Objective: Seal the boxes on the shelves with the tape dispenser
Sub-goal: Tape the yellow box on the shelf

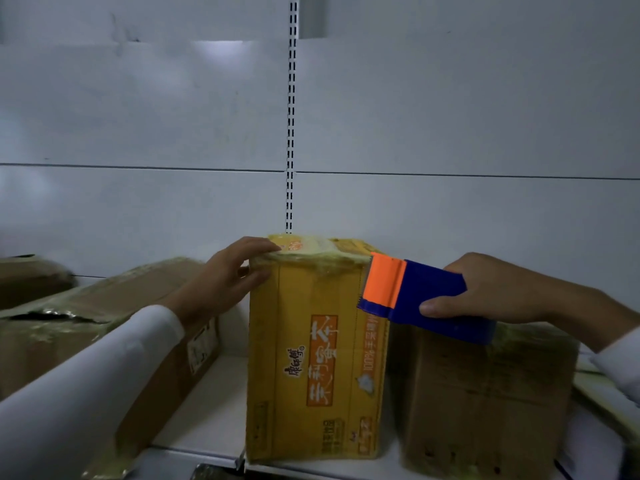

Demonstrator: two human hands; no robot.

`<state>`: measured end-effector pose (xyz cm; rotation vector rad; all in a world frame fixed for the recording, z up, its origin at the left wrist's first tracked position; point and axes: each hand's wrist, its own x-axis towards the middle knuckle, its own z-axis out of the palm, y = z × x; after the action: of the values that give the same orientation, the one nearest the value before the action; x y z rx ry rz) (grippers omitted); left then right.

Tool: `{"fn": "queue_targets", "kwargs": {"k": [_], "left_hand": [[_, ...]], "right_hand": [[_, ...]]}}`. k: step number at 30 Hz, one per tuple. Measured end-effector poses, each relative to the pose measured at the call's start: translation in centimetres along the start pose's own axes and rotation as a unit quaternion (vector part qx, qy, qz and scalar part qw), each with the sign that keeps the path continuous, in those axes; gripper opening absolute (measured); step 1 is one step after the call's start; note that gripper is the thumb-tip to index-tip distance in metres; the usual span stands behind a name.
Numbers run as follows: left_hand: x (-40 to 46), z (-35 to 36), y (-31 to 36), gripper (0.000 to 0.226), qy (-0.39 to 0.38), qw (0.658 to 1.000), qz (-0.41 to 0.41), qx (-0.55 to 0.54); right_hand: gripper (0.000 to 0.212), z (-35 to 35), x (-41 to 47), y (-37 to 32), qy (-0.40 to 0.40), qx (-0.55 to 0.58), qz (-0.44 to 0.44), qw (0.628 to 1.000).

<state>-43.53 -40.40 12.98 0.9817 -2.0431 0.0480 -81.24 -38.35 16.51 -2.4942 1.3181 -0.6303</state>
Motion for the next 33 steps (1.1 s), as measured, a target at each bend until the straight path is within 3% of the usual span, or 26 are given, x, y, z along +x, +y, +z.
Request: {"fn": "queue_targets", "kwargs": {"k": [8, 11, 14, 18, 21, 30, 33], "left_hand": [[0.0, 0.4, -0.7, 0.053, 0.016, 0.997, -0.027, 0.072], [-1.0, 0.2, 0.0, 0.047, 0.088, 0.988, 0.035, 0.120], [-2.8, 0.3, 1.8, 0.030, 0.097, 0.994, 0.053, 0.019], [-5.2, 1.5, 2.9, 0.050, -0.059, 0.992, -0.063, -0.093], [-6.1, 1.8, 3.3, 0.051, -0.115, 0.977, -0.092, -0.157], [-7.6, 2.0, 3.2, 0.013, -0.114, 0.941, -0.117, -0.297], [-7.7, 2.7, 2.9, 0.019, -0.109, 0.925, -0.127, -0.341]], "right_hand": [[0.043, 0.4, 0.4, -1.5, 0.002, 0.030, -0.032, 0.999], [0.036, 1.4, 0.7, -2.6, -0.021, 0.051, -0.050, 0.997], [0.042, 3.2, 1.4, -3.4, -0.046, 0.046, -0.070, 0.995], [0.055, 5.6, 2.5, -4.0, -0.066, 0.033, -0.085, 0.994], [0.046, 6.9, 3.0, -4.4, -0.088, 0.053, -0.083, 0.991], [0.038, 8.5, 3.2, -4.8, -0.121, 0.062, -0.071, 0.988], [0.038, 8.4, 3.0, -4.8, -0.125, 0.069, -0.074, 0.987]]}}
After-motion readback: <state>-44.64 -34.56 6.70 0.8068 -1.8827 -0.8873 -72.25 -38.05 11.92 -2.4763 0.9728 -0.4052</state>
